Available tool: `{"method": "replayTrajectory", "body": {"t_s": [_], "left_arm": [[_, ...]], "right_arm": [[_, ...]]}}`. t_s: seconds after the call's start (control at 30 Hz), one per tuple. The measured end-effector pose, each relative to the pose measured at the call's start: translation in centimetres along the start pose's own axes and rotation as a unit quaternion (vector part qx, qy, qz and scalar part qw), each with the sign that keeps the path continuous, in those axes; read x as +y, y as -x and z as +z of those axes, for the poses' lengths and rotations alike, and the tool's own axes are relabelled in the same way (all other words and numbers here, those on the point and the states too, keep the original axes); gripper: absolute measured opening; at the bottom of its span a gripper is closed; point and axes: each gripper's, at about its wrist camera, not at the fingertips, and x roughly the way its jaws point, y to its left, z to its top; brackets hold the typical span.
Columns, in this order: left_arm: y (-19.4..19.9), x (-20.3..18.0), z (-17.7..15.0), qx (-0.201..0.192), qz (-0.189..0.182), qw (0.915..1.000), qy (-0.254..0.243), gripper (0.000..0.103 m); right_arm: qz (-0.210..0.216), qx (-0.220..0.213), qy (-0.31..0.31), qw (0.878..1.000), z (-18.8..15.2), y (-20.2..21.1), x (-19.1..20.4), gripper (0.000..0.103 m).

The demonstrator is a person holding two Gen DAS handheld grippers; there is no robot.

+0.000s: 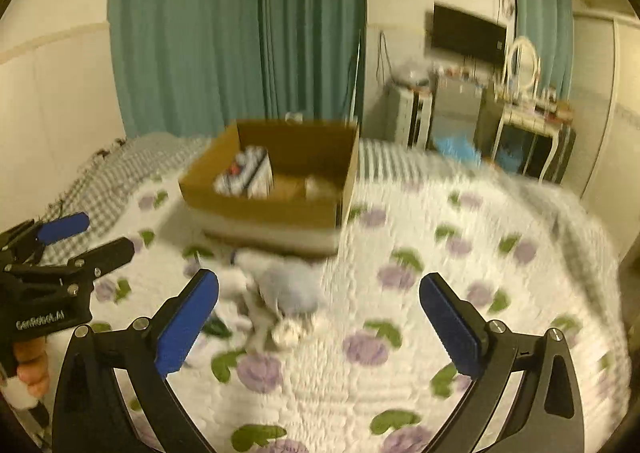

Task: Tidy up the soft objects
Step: 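Grasp the blue-white pack with the left gripper while the right grasps the white mesh item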

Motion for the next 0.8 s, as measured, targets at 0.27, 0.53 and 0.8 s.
{"method": "replayTrajectory", "body": {"t_s": [0.27, 0.53, 0.8], "left_arm": [[-4.6, -1.1, -4.5, 0.061, 0.015, 0.9978, -0.021, 0.084], [-6.1, -0.1, -5.1, 0.082, -0.023, 0.9962, -0.015, 0.043], [-5.9, 0.0, -5.1, 0.070, -0.058, 0.9955, -0.028, 0.018]], "right_arm": [[0.026, 0.058, -0.001, 0.998, -4.7, -6.1, -1.5, 0.101], [0.033, 0.093, -0.020, 0.995, -5.8, -9.5, -2.9, 0.101], [0.035, 0.114, 0.001, 0.993, -5.8, -12.0, -1.9, 0.100]]}}
